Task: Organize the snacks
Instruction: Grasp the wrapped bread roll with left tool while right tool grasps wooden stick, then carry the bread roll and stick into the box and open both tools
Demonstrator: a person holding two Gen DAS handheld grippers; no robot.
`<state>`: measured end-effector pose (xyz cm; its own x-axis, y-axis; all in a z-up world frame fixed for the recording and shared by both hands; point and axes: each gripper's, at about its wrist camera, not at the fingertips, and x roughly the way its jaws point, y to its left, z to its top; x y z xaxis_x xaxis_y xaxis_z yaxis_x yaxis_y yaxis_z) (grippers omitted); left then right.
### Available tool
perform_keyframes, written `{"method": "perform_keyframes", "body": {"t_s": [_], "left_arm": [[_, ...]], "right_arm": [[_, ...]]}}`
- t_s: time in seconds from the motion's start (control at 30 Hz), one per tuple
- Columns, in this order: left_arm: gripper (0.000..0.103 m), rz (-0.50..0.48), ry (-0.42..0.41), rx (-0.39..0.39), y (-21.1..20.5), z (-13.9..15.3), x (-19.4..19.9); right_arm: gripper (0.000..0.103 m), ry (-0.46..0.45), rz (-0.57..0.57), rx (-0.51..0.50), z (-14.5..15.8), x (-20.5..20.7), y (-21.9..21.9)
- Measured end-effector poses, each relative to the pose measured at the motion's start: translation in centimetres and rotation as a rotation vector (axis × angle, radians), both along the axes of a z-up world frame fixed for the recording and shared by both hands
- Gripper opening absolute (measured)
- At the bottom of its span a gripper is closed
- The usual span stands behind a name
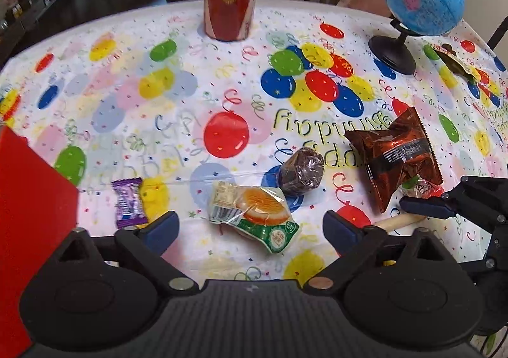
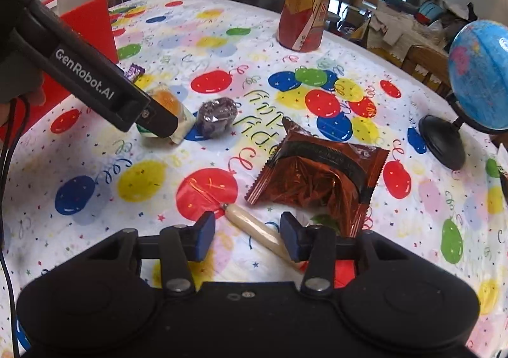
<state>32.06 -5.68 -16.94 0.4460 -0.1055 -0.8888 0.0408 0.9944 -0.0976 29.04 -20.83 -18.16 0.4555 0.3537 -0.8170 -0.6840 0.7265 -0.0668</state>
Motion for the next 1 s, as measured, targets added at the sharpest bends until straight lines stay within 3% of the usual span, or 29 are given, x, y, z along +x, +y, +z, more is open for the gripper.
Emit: {"method": "perform_keyframes", "body": {"t_s": [0.2,0.33,0.47,0.63,0.8,1.0], "left_arm": [[0.074,-0.008,0.035,0.0,-0.2,-1.0,1.0],[0.066,-0.013,0.04,-0.009,-0.1,-1.1,1.1],[0.063,-0.016,0.036,-0.011,-0.1,-1.1,1.0],[0.056,-0.003,0.015,-0.015,0.3,-0.9,0.6],[0.054,0.018,-0.001,-0.027,1.0,-0.4,-0.5],[0.052,0.035,-0.028,-0.036,1.7,0.5,-2.4]], "right_arm": [[0.032,0.016,0.027,0.025,-0.1,0.5,0.0],[0.026,0.01,0.05,0.005,0.0,0.2,0.2],[0.014,0.009,0.031,-0.005,0.1,-0.5,0.3],[0.01,-0.025,-0.058,-0.023,-0.1,-1.6,0.3],[0.009,0.014,-0.201,0.051,0.2,-2.4,-0.6],[0.009,0.031,-0.292,0.112,1.3,-4.6,-1.1]]}}
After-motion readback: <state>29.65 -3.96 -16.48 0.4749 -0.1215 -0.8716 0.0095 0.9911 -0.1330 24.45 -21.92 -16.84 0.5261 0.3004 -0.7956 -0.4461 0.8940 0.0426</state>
